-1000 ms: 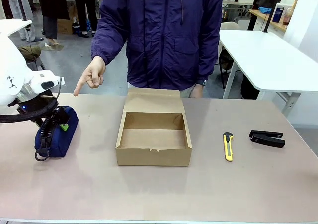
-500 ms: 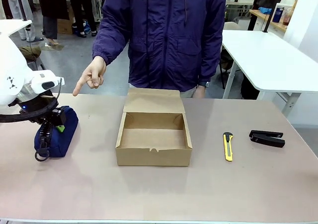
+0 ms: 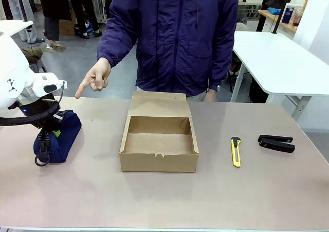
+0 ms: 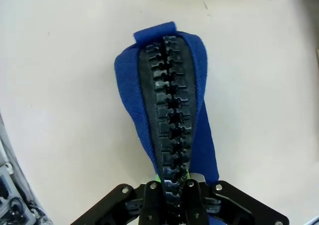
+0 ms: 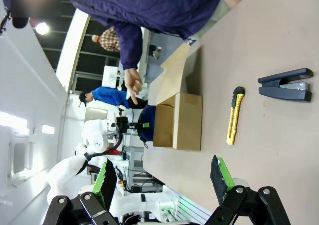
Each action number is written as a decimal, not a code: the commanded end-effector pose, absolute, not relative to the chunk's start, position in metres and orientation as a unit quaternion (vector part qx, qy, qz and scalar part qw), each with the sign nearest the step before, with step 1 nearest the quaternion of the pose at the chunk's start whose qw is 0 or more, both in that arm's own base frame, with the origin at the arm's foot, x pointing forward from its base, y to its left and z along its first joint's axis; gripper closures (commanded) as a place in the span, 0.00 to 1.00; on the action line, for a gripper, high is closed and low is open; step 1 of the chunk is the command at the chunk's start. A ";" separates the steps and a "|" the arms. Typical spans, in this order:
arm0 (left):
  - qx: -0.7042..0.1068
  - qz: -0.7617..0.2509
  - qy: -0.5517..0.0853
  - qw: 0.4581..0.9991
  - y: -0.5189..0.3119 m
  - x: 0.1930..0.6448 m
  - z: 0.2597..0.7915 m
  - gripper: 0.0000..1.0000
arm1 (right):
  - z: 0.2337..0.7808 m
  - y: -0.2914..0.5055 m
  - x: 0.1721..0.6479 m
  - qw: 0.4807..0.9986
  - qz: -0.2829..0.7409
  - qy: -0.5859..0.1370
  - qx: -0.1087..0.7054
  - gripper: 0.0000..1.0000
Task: Pack the item into the box.
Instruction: Pick up the item indicated by the person and place it inside the Mailer Box.
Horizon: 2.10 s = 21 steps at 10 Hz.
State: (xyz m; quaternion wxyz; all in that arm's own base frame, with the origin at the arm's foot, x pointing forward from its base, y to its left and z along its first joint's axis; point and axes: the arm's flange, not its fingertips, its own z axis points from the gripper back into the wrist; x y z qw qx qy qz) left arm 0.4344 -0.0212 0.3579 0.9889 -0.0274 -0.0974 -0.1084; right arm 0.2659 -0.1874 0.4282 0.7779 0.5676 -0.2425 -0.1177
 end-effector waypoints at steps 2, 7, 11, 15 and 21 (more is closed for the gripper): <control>0.013 -0.167 -0.069 0.983 -0.012 0.416 0.374 1.00 | 0.430 -0.189 0.269 0.774 -0.108 -0.253 0.570 0.00; -0.121 -0.491 -0.150 0.850 -0.023 0.313 0.485 1.00 | 0.430 -0.189 0.269 0.774 -0.108 -0.253 0.570 0.00; -0.129 -0.611 -0.168 0.763 -0.112 0.311 0.526 1.00 | 0.430 -0.189 0.269 0.774 -0.108 -0.253 0.570 0.00; -0.108 -0.657 -0.243 0.705 -0.252 0.340 0.520 1.00 | 0.430 -0.189 0.269 0.774 -0.108 -0.253 0.570 0.00; -0.038 -0.709 -0.249 0.659 -0.327 0.387 0.437 1.00 | 0.430 -0.189 0.269 0.774 -0.108 -0.253 0.570 0.00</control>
